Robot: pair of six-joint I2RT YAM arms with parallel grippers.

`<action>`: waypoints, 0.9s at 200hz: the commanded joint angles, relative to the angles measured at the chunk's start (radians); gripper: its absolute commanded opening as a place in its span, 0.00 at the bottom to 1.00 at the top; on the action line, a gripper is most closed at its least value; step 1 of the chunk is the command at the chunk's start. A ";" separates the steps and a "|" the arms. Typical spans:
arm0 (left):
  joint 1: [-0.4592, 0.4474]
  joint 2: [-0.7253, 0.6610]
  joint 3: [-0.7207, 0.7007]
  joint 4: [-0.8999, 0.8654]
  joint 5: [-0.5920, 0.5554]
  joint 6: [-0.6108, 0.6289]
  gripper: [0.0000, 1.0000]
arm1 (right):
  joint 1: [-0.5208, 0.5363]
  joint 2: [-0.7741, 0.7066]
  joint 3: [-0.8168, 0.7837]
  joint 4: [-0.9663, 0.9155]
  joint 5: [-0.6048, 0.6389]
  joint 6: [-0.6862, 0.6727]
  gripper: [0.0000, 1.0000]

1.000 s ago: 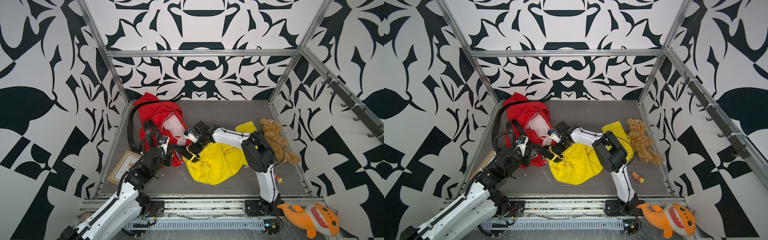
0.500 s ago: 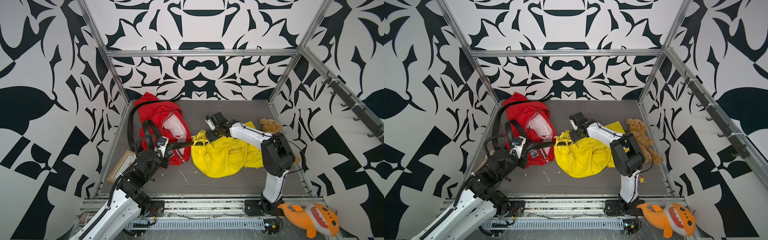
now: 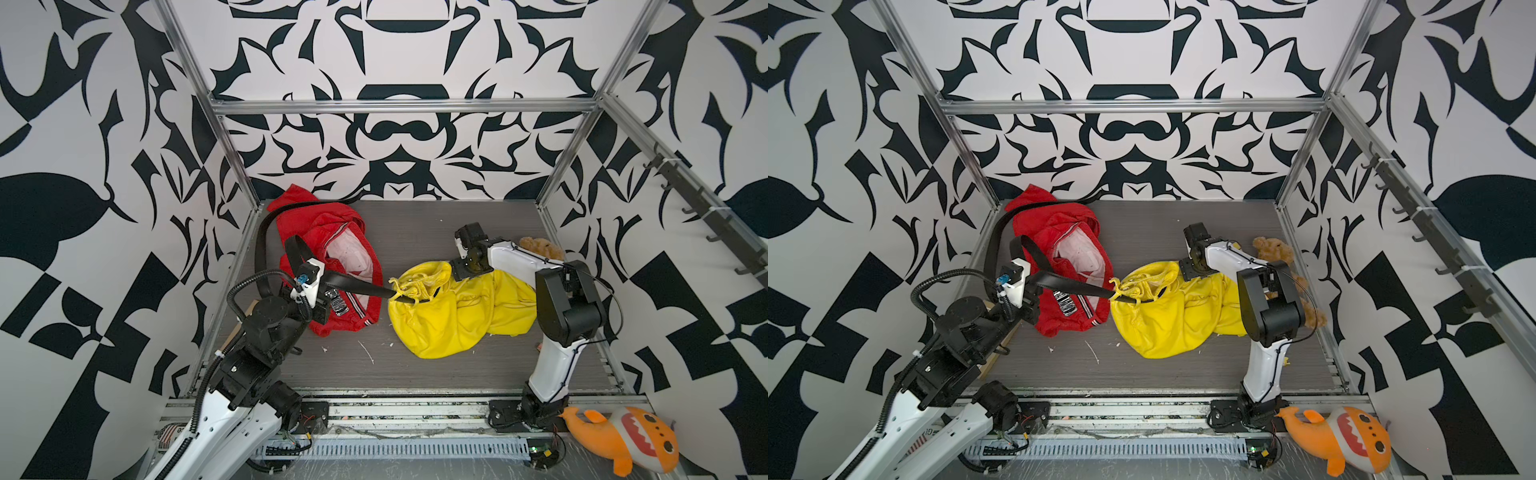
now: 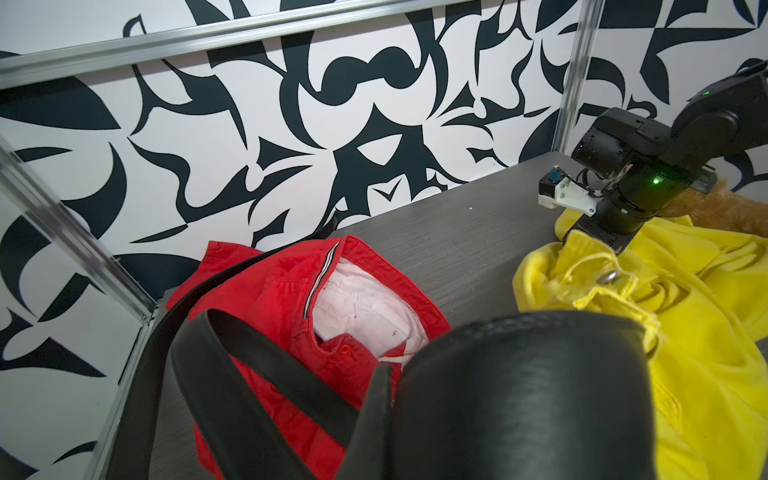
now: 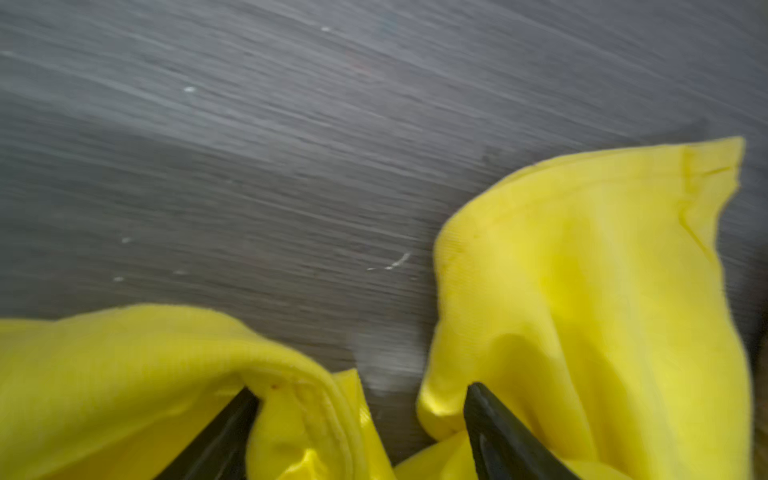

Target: Remove the belt from the trousers

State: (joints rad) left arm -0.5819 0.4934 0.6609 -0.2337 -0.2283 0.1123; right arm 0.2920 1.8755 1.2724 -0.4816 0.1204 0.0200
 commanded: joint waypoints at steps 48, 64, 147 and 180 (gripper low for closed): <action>0.006 0.070 -0.011 0.113 0.070 0.000 0.00 | 0.025 -0.364 -0.114 0.112 -0.389 0.021 0.84; 0.006 0.074 -0.017 0.120 0.063 0.000 0.00 | 0.066 -0.357 -0.088 0.052 -0.405 -0.035 0.86; 0.005 0.059 -0.025 0.106 0.026 0.012 0.00 | 0.184 -0.246 -0.120 -0.015 -0.322 -0.248 0.80; 0.006 0.060 -0.024 0.106 0.028 0.013 0.00 | 0.185 -0.183 -0.089 0.019 -0.359 -0.255 0.73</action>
State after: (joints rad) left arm -0.5816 0.5686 0.6449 -0.1623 -0.1833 0.1291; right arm 0.4793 1.6646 1.1473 -0.4961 -0.2222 -0.2092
